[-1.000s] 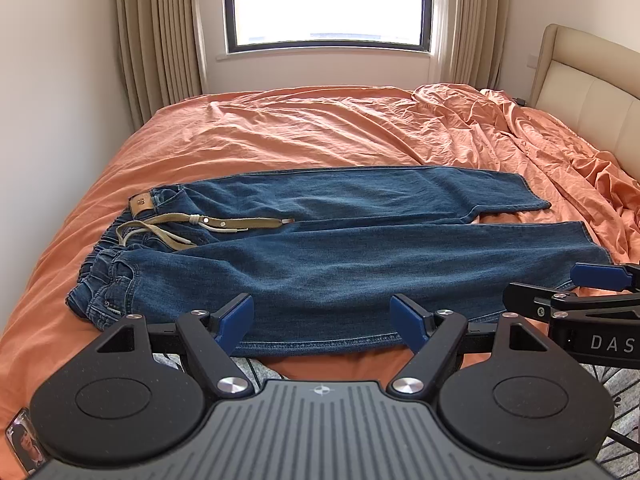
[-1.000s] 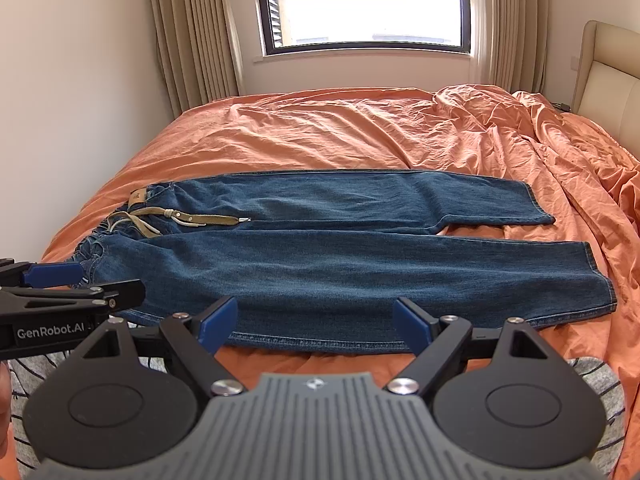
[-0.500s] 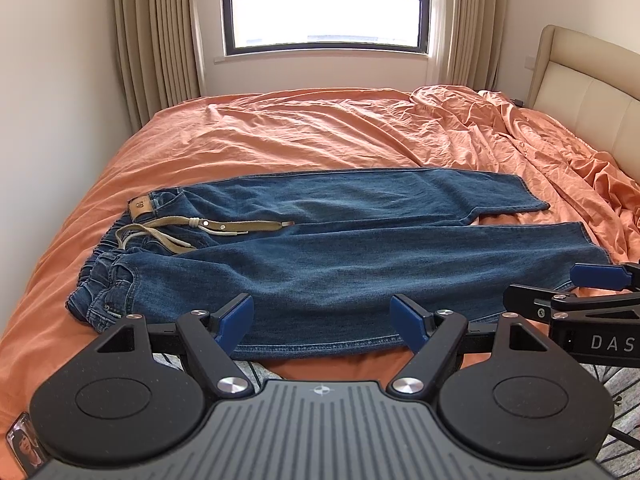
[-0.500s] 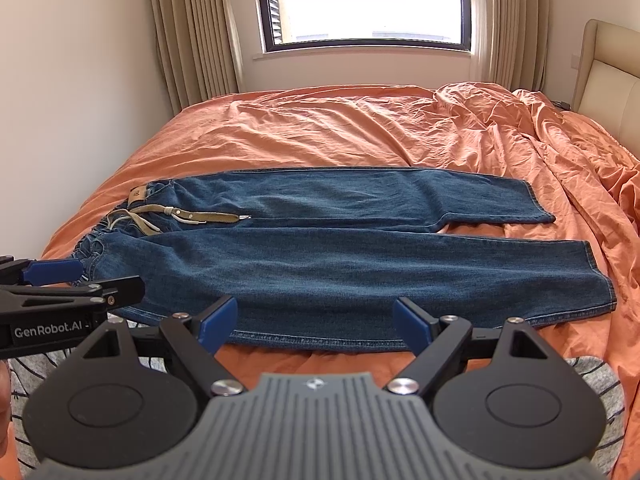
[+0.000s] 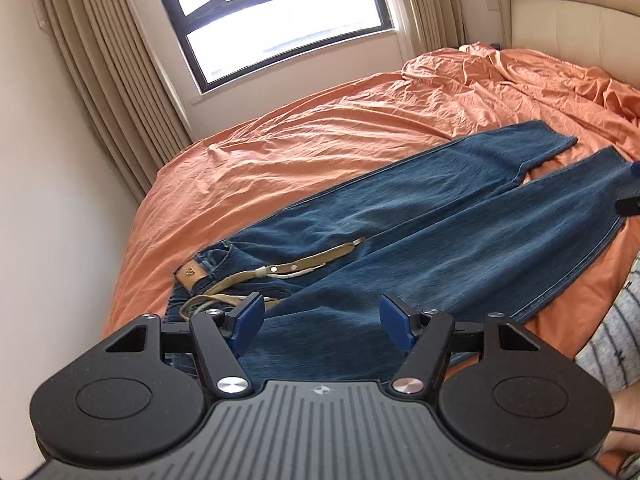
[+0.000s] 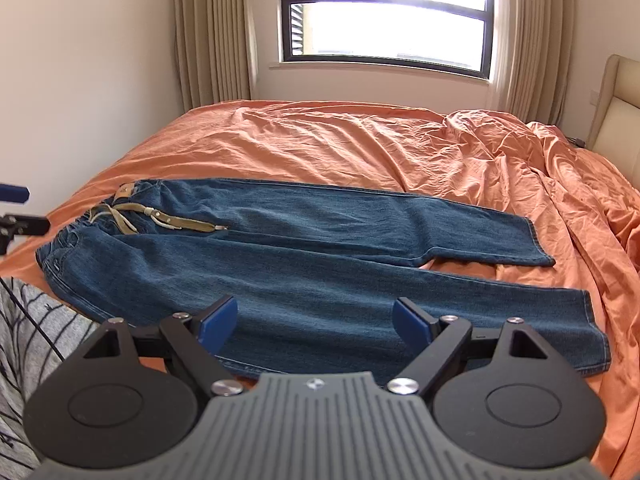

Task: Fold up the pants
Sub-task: 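Grasp the jeans waistband with the left gripper while the right gripper grasps the leg edge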

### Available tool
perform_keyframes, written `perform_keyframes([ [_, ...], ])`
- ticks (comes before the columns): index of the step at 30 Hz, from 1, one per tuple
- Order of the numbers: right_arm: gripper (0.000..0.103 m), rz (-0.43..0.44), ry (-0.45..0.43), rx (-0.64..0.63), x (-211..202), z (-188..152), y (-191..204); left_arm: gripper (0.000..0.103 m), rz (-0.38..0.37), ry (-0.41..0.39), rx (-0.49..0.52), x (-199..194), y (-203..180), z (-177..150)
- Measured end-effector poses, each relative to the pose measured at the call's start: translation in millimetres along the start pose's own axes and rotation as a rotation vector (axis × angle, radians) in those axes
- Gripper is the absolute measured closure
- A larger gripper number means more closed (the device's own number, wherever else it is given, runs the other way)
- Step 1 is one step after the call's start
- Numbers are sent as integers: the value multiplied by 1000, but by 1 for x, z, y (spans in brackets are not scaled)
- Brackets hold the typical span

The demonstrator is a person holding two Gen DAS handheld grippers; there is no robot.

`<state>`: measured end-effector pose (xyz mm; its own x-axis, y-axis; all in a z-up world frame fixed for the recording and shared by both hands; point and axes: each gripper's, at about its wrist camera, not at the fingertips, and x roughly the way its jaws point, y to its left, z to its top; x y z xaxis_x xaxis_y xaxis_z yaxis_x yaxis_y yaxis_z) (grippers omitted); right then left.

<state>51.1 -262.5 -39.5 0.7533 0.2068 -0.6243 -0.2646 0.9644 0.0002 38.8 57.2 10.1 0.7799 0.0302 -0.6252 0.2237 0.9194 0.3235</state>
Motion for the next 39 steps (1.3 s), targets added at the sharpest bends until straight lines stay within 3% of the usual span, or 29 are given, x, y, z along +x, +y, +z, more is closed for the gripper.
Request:
perform_keyframes([
  [4, 23, -36, 64, -103, 16, 1, -24, 33, 32, 35, 87, 12, 42, -3],
  [7, 30, -60, 128, -122, 28, 3, -45, 37, 120, 83, 166, 15, 76, 0],
  [12, 30, -76, 210, -70, 41, 9, -76, 39, 299, 160, 274, -4, 145, 22],
  [14, 30, -86, 221, -72, 45, 12, -80, 38, 326, 164, 299, -18, 165, 33],
  [18, 30, -68, 233, -93, 58, 15, -80, 37, 231, 227, 373, -14, 167, 32],
  [20, 37, -53, 248, -110, 66, 15, -81, 37, 153, 264, 419, 3, 156, 16],
  [22, 51, -41, 260, -136, 73, 14, -83, 37, 44, 312, 455, 29, 136, -11],
  [26, 56, -47, 300, -165, 86, 12, -96, 38, -74, 401, 605, 81, 94, -75],
  [30, 57, -85, 345, -167, 90, 14, -115, 38, -99, 431, 715, 121, 79, -120],
  [37, 58, -88, 436, -214, 92, 11, -141, 37, -106, 414, 845, 149, 66, -142],
  [39, 59, -85, 473, -258, 91, 7, -146, 43, -103, 410, 831, 152, 65, -143],
])
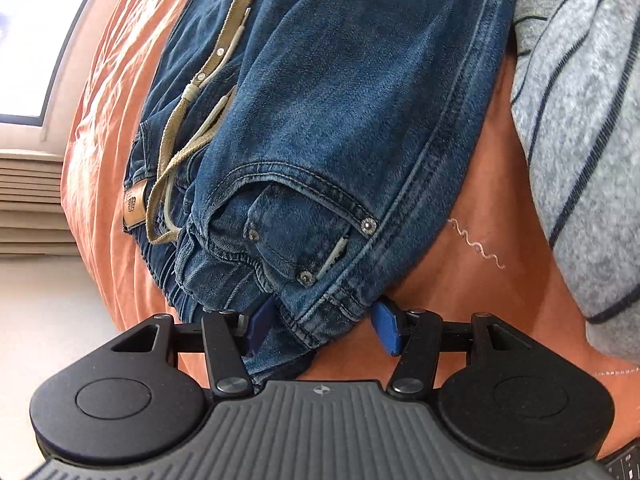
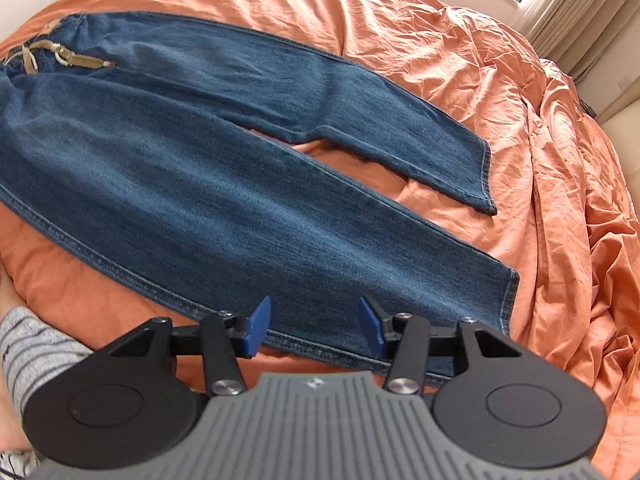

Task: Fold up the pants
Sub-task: 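Grasp the jeans waistband with the left gripper while the right gripper grasps the leg edge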

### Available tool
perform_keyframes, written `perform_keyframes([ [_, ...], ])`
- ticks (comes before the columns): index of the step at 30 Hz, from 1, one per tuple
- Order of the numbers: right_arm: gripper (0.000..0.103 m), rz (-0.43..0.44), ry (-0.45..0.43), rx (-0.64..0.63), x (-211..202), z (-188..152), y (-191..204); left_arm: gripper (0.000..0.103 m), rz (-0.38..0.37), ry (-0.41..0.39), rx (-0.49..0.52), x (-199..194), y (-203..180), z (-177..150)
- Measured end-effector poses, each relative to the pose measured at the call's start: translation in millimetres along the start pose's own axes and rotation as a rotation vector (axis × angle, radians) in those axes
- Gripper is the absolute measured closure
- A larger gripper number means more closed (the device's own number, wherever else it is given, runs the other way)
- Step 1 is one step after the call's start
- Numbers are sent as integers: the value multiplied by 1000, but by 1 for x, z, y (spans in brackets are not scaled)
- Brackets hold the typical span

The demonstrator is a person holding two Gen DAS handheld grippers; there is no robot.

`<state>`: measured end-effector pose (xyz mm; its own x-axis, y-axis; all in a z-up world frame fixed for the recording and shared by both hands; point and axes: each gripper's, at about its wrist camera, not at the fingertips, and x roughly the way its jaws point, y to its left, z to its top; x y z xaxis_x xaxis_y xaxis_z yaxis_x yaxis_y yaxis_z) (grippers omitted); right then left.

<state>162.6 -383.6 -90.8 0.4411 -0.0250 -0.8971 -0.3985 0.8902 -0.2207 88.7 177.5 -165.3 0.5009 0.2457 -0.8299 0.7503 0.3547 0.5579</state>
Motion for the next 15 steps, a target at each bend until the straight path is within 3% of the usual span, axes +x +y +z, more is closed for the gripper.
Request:
perform_keyframes([
  [2, 61, -6, 44, -49, 4, -5, -4, 59, -10, -10, -45, -4, 4, -1],
  [5, 63, -22, 98, -143, 12, -16, -11, 72, 0, -56, -135, -20, 15, -1],
  [7, 63, -31, 126, -197, 20, -23, -15, 80, 0, -92, -252, -32, 30, -2],
  [15, 61, -68, 193, -342, 59, -38, -9, 85, 99, -199, -694, -70, 80, 9],
])
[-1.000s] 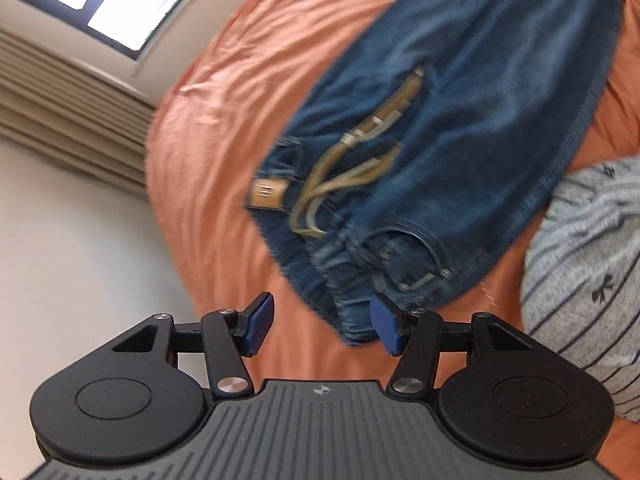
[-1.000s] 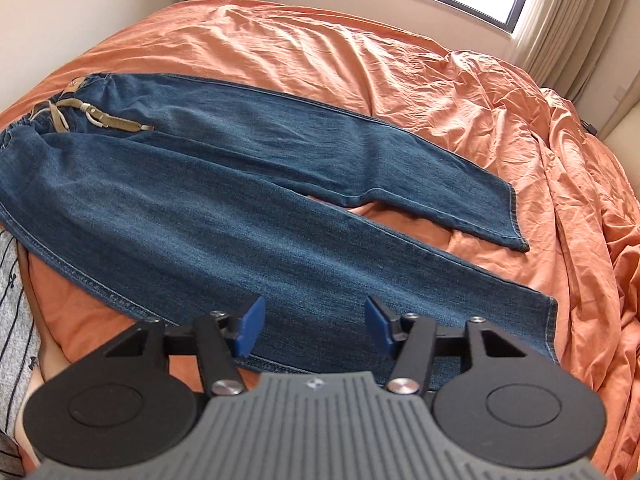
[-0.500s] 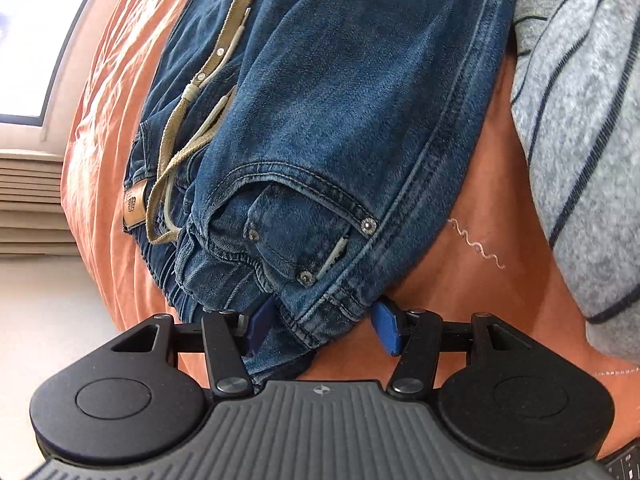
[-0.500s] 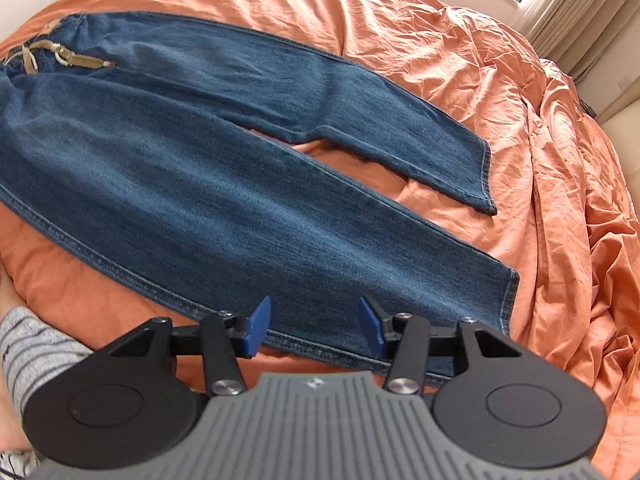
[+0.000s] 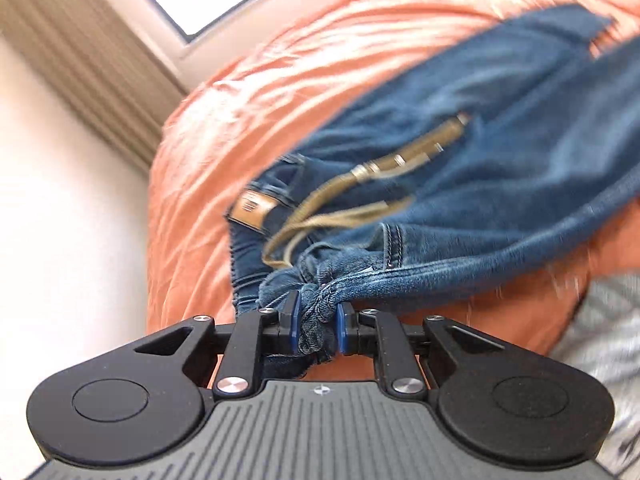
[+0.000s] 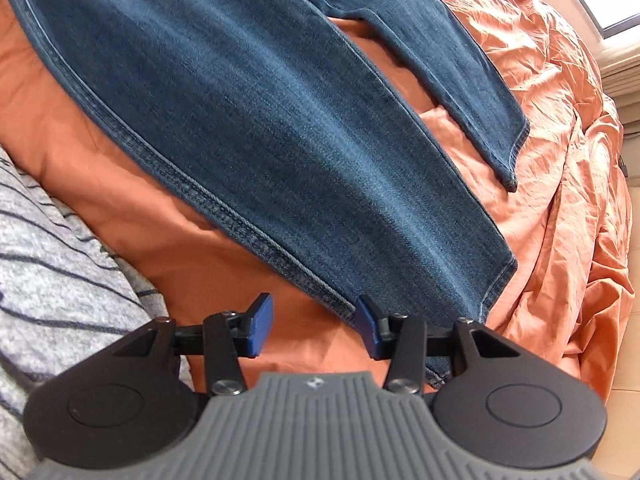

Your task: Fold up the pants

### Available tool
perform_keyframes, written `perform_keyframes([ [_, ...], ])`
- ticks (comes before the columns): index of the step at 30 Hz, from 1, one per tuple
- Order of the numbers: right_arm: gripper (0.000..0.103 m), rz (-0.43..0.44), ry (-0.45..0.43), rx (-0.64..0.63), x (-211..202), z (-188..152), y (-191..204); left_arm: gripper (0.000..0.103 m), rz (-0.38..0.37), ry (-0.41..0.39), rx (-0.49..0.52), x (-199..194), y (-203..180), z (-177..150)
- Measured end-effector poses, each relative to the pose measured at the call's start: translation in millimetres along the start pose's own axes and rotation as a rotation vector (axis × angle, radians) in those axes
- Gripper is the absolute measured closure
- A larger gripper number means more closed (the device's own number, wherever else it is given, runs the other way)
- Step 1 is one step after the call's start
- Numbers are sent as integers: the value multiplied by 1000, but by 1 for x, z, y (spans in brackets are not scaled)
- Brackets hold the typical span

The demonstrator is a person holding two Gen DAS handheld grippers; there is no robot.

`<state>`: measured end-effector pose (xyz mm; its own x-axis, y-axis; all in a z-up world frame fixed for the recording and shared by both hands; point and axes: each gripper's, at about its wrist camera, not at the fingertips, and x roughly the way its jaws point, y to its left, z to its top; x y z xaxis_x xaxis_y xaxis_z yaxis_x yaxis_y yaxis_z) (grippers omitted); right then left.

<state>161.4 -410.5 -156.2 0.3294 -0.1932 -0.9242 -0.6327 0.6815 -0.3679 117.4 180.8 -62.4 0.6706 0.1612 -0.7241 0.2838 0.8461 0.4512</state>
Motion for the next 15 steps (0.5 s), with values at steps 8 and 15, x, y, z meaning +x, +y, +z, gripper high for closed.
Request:
perform_keyframes([
  [8, 103, -75, -109, 14, 3, -14, 3, 93, 53, 5, -197, -9, 16, 13],
  [15, 103, -202, -286, 162, -53, -2, -41, 93, 106, -10, -283, -15, 30, 33],
])
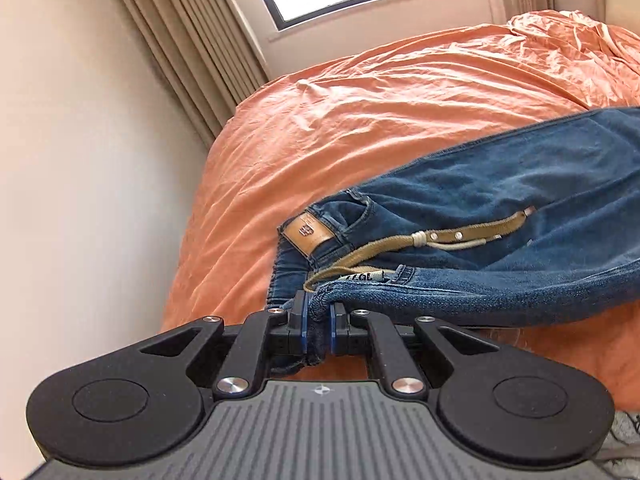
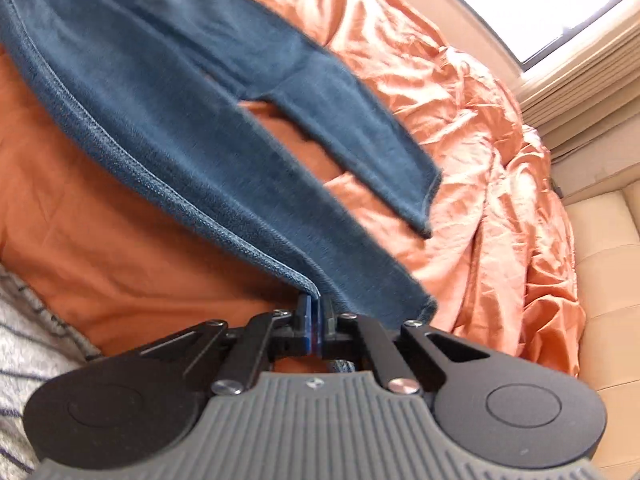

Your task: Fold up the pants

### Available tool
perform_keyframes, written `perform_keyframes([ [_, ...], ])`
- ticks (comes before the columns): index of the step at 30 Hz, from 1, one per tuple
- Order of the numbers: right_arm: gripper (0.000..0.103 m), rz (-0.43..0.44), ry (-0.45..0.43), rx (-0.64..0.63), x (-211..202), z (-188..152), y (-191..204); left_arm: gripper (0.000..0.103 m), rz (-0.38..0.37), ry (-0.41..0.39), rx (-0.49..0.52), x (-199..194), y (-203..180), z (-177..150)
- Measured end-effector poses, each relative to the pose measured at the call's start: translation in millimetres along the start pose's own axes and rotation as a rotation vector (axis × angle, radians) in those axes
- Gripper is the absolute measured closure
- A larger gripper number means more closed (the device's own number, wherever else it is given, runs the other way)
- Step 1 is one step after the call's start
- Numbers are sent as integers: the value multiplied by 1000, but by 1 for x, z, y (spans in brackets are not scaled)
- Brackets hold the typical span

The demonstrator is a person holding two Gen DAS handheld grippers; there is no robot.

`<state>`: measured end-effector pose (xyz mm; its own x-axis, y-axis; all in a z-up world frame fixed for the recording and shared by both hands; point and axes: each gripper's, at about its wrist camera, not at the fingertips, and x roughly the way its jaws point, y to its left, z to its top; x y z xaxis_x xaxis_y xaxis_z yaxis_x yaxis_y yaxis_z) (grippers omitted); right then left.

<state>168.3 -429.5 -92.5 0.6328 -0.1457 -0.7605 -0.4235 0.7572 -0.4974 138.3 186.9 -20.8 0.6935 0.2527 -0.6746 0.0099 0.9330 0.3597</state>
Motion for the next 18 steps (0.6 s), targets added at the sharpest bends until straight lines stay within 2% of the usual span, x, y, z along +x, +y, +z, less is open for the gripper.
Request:
perform_keyframes([
  [3, 103, -24, -24, 60, 0, 31, -28, 93, 36, -15, -23, 6, 3, 21],
  [9, 103, -112, -44, 46, 31, 99, -66, 93, 91, -22, -39, 41, 10, 70],
  [14, 103, -142, -46, 38, 82, 161, -94, 92, 106, 6, -64, 91, 17, 110],
  [18, 103, -143, -4, 10, 144, 204, -97, 92, 108, 64, -43, 147, 11, 130],
])
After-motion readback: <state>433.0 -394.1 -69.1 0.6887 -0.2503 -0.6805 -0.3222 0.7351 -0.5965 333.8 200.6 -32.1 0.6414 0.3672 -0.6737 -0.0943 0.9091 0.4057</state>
